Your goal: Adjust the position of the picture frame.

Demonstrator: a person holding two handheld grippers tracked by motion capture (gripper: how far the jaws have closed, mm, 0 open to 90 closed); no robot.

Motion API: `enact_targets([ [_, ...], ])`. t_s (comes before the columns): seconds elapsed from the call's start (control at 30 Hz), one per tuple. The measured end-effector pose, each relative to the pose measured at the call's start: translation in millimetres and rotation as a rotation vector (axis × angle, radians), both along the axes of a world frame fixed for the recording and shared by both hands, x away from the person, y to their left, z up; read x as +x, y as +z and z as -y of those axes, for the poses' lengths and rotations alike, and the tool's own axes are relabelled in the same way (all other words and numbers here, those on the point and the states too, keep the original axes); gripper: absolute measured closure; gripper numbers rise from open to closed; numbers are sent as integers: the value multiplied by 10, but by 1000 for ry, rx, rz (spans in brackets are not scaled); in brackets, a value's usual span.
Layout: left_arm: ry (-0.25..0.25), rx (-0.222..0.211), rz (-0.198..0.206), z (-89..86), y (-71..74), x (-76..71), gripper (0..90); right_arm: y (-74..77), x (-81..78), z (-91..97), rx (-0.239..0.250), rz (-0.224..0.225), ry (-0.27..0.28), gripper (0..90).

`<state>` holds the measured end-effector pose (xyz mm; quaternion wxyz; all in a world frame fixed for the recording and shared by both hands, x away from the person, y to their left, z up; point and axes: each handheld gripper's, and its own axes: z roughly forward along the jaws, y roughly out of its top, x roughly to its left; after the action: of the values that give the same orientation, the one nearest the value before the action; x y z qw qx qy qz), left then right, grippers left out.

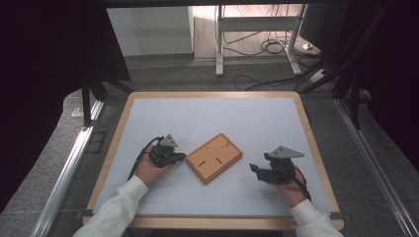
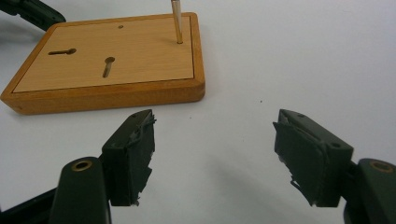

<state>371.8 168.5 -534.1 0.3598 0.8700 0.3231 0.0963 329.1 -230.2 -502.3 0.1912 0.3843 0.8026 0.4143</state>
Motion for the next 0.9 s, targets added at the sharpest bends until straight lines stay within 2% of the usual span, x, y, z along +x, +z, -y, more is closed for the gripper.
enact_targets([
  [0.13, -17, -39, -19, -30, 19, -8, 900, -2, 4, 4, 1, -3, -4, 290],
  [0.4, -30, -38, -36, -8, -14, 4, 900, -5, 6, 0, -1, -4, -4, 290],
  [0.67, -119, -28, -36, 193, 6, -134, 900, -7, 12, 7, -3, -5, -5, 289],
  [0.9, -146, -37, -29, 335, 30, -212, 900, -11, 21, 19, -5, -5, -7, 289],
])
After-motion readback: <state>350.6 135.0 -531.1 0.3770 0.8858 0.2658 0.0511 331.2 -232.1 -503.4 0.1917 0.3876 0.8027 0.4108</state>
